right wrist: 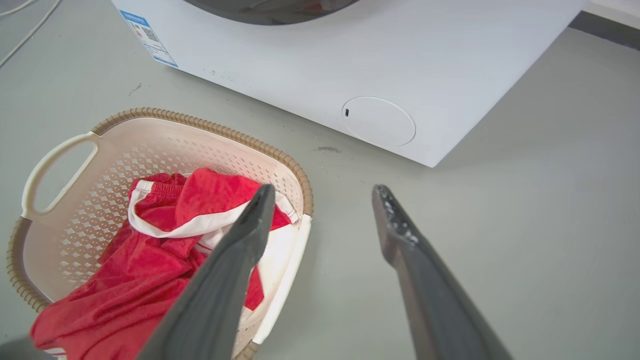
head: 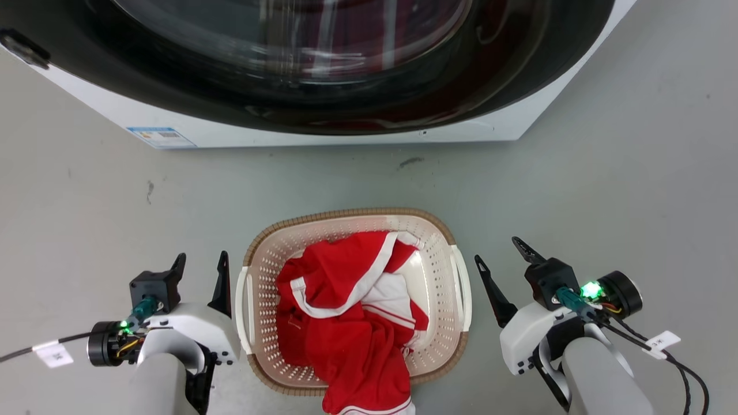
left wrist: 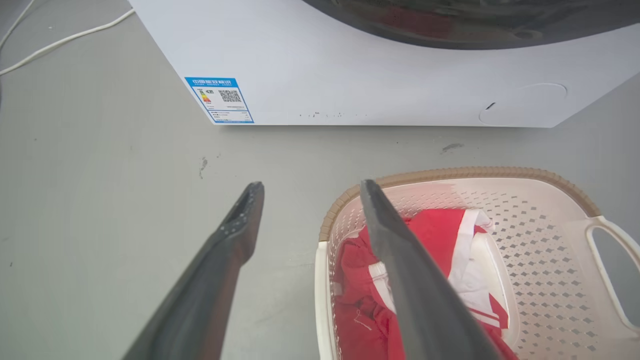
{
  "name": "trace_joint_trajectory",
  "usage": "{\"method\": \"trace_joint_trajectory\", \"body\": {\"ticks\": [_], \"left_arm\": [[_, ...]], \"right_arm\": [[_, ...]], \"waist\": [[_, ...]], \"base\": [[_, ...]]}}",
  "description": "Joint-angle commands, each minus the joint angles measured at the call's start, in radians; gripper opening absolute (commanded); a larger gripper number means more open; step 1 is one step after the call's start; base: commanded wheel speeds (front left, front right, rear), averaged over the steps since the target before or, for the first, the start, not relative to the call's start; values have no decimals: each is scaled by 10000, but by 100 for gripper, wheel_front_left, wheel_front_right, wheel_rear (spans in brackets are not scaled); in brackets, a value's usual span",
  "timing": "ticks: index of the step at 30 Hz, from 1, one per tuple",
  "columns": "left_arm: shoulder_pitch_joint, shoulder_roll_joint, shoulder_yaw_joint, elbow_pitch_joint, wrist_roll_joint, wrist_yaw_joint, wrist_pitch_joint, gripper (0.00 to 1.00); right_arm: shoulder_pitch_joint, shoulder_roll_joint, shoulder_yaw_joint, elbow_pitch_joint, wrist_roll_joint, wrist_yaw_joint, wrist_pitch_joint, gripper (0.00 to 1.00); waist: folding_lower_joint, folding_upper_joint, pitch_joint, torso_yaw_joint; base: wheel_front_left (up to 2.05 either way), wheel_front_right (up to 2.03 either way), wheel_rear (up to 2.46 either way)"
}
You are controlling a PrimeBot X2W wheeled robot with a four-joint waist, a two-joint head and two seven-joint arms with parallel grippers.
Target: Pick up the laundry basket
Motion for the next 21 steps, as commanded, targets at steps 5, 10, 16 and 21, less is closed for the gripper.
{"method": "trace_joint_trajectory", "body": {"ticks": [5, 10, 16, 21], "left_arm": [[-632, 119, -158, 783, 24, -69, -28, 100], [-1047, 203, -320, 1409, 69, -99, -28, 100], [-1524, 292, -412, 2159, -46, -112, -28, 100], [-1880, 268, -556, 2661, -67, -123, -28, 100]], "right_arm": [[-629, -12, 207, 922, 73, -7, -24, 100], [-1140, -12, 392, 1732, 136, -7, -24, 100], [-1711, -11, 582, 2623, 392, -7, -24, 100], [-2150, -11, 740, 3142, 584, -7, -24, 100]], "waist": [[-1, 0, 574, -10], [-1, 0, 1003, -49], [-1, 0, 1524, -53], [-1, 0, 1971, 11]], "base": [[0, 0, 0], [0, 0, 0], [0, 0, 0], [0, 0, 0]]}}
